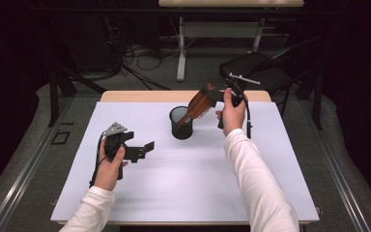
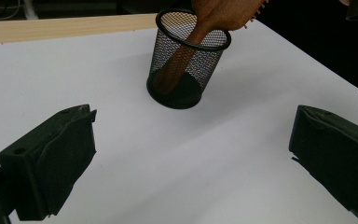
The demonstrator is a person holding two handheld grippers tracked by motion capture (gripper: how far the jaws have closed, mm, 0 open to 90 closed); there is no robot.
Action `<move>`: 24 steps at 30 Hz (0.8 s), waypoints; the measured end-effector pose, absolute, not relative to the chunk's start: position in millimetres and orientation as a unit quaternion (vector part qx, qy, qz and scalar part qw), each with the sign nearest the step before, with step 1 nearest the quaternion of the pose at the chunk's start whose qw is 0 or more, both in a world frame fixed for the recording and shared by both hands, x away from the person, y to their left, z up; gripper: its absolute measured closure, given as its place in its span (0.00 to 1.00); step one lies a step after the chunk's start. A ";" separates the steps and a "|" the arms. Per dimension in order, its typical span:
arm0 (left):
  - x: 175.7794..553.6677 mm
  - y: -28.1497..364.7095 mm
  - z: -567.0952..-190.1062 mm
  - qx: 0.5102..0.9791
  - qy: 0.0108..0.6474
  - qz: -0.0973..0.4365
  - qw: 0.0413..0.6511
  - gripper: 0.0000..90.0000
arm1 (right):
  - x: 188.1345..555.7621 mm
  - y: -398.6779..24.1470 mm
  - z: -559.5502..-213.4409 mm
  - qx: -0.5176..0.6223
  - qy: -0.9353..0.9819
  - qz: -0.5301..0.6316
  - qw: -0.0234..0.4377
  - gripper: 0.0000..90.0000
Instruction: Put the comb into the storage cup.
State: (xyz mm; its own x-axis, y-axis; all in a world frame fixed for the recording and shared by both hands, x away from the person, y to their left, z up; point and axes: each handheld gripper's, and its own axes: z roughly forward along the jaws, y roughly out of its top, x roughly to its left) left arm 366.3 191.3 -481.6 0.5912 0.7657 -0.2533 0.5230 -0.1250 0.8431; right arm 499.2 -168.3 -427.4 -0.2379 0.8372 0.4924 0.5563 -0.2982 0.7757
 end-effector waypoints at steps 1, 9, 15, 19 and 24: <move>366.4 191.4 -481.7 0.740 0.436 0.122 0.498 0.01 | 498.6 -169.6 -426.1 0.602 0.579 0.533 0.133 0.00; 367.1 192.0 -481.2 0.738 0.436 0.121 0.501 0.01 | 497.1 -182.1 -420.1 0.596 0.581 0.535 0.144 0.00; 367.1 191.7 -481.0 0.740 0.433 0.121 0.501 0.01 | 494.5 -190.5 -415.0 0.570 0.608 0.532 0.148 0.00; 366.6 191.7 -480.7 0.741 0.432 0.121 0.500 0.01 | 490.0 -195.5 -409.5 0.565 0.611 0.529 0.167 0.00; 365.7 191.3 -480.1 0.740 0.432 0.122 0.501 0.01 | 482.7 -204.0 -402.6 0.549 0.619 0.536 0.168 0.00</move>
